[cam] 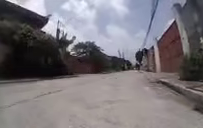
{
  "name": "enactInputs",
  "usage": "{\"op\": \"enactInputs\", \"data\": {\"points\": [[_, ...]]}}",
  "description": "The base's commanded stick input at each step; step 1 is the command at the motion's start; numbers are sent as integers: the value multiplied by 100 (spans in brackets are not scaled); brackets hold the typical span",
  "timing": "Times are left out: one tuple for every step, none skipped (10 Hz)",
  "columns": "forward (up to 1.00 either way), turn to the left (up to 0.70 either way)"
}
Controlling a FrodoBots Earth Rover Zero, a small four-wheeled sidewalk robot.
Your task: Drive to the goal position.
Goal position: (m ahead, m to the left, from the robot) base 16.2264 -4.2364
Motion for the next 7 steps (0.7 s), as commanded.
{"op": "enactInputs", "data": {"points": [[50,-49],[50,-49],[50,-49],[50,-49],[50,-49],[50,-49],[50,-37]]}}
